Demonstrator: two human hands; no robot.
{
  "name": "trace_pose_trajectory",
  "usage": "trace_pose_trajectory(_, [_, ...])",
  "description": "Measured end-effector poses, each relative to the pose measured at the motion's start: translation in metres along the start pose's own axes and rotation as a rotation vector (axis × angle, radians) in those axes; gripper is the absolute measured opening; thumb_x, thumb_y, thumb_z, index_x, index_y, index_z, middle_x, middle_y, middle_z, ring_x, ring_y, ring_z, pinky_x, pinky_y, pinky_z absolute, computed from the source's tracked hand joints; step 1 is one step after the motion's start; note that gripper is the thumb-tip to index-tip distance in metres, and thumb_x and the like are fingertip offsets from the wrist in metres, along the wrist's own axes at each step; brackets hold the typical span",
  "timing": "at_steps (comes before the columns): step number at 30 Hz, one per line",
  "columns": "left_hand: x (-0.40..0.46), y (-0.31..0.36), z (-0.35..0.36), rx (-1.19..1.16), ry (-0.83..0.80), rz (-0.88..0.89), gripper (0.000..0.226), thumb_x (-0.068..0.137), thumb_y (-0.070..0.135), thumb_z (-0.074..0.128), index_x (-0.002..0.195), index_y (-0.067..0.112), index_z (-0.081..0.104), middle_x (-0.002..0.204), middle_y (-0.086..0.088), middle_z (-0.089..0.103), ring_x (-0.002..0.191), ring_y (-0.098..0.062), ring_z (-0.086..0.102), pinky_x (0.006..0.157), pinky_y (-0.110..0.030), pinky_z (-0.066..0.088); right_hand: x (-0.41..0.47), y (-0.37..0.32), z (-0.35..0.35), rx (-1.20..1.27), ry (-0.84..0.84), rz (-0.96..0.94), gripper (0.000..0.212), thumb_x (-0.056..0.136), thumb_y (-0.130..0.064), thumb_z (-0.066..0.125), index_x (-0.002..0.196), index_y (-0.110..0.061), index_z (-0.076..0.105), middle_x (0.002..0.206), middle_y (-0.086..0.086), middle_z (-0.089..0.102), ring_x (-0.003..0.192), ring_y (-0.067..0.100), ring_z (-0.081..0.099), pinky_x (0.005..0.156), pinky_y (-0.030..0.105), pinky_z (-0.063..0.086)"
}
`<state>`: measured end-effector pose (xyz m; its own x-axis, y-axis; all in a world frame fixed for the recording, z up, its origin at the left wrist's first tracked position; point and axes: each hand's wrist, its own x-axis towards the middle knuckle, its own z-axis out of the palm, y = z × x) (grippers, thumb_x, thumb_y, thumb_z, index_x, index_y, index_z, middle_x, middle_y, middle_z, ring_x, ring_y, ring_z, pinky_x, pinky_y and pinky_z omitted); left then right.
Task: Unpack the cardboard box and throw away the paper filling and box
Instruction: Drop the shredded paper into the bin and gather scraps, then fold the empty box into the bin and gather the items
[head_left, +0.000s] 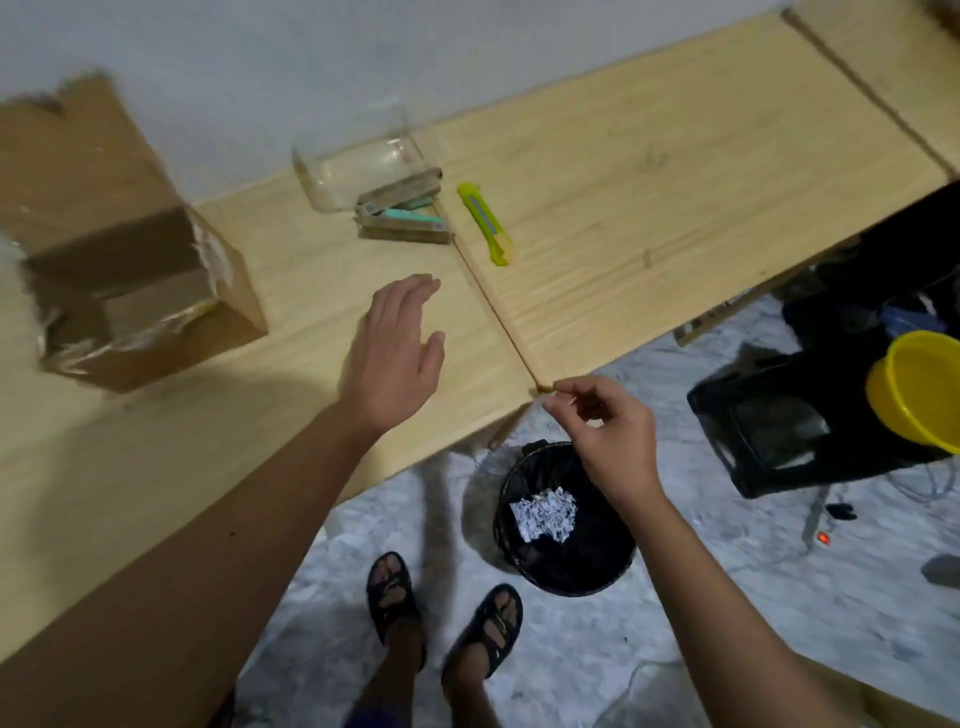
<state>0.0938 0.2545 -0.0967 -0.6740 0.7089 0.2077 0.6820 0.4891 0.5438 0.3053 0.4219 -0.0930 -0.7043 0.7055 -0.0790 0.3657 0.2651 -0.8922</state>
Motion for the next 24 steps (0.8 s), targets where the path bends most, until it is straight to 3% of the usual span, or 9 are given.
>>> trace_pose_trajectory(5, [-0.003,-0.031,-0.076,0.02,0.16,-0.061,0.052,0.095,0.016,0.06,0.145,0.008,0.048,0.147,-0.008,0.049,0.137,-0.026,0.043,0.117,-0.039,0.037,0.041,-0.088,0.066,0.075,-0.116,-0.166,0.022,0.083,-0.019,0.084,0.104,-0.02,0.077,0.092,-0.008,0.076,0.078,0.012,0.069,0.072,0.019,0.054])
trace_pose_trajectory(9, [-0.013,-0.07,-0.142,0.047,0.289,-0.158,0.05,0.095,0.014,0.06,0.144,0.006,0.049,0.145,-0.009,0.052,0.137,-0.024,0.043,0.119,-0.019,0.023,0.061,-0.142,0.131,0.116,-0.232,-0.234,0.028,0.082,-0.021,0.086,0.108,-0.021,0.075,0.099,-0.009,0.075,0.082,0.012,0.07,0.078,0.024,0.057])
trace_pose_trajectory(15, [-0.045,-0.134,-0.208,0.11,0.473,-0.265,0.05,0.095,0.012,0.06,0.142,-0.002,0.049,0.143,-0.017,0.052,0.137,-0.031,0.046,0.116,-0.047,0.04,0.079,-0.197,0.233,0.093,-0.396,-0.343,0.05,0.082,-0.034,0.085,0.127,-0.023,0.067,0.123,-0.01,0.069,0.106,0.006,0.067,0.09,0.028,0.058])
trace_pose_trajectory(18, [-0.059,-0.161,-0.213,-0.028,0.468,-0.393,0.058,0.098,0.018,0.06,0.15,0.002,0.041,0.149,-0.014,0.046,0.141,-0.025,0.044,0.118,-0.044,0.04,0.085,-0.213,0.275,0.068,-0.457,-0.346,0.065,0.084,-0.043,0.08,0.142,-0.027,0.056,0.14,-0.012,0.059,0.124,0.005,0.057,0.103,0.03,0.052])
trace_pose_trajectory(21, [-0.063,-0.182,-0.209,-0.214,0.467,-0.494,0.062,0.101,0.022,0.06,0.154,0.005,0.034,0.151,-0.009,0.043,0.14,-0.01,0.041,0.119,-0.023,0.036,0.09,-0.226,0.306,0.076,-0.49,-0.304,0.077,0.088,-0.048,0.074,0.153,-0.025,0.041,0.151,-0.008,0.05,0.134,0.006,0.05,0.111,0.032,0.047])
trace_pose_trajectory(22, [-0.061,-0.187,-0.207,-0.318,0.469,-0.525,0.062,0.102,0.025,0.059,0.155,0.007,0.034,0.151,-0.005,0.044,0.138,-0.008,0.043,0.118,-0.022,0.036,0.093,-0.228,0.313,0.09,-0.489,-0.277,0.08,0.089,-0.049,0.073,0.155,-0.024,0.037,0.153,-0.007,0.048,0.136,0.006,0.049,0.113,0.034,0.046])
trace_pose_trajectory(24, [-0.056,-0.193,-0.206,-0.488,0.496,-0.577,0.058,0.103,0.038,0.054,0.154,0.017,0.037,0.149,-0.003,0.051,0.139,-0.014,0.049,0.119,-0.041,0.041,0.096,-0.231,0.325,0.121,-0.471,-0.225,0.082,0.09,-0.051,0.07,0.158,-0.023,0.033,0.154,-0.005,0.049,0.137,0.007,0.049,0.115,0.037,0.045])
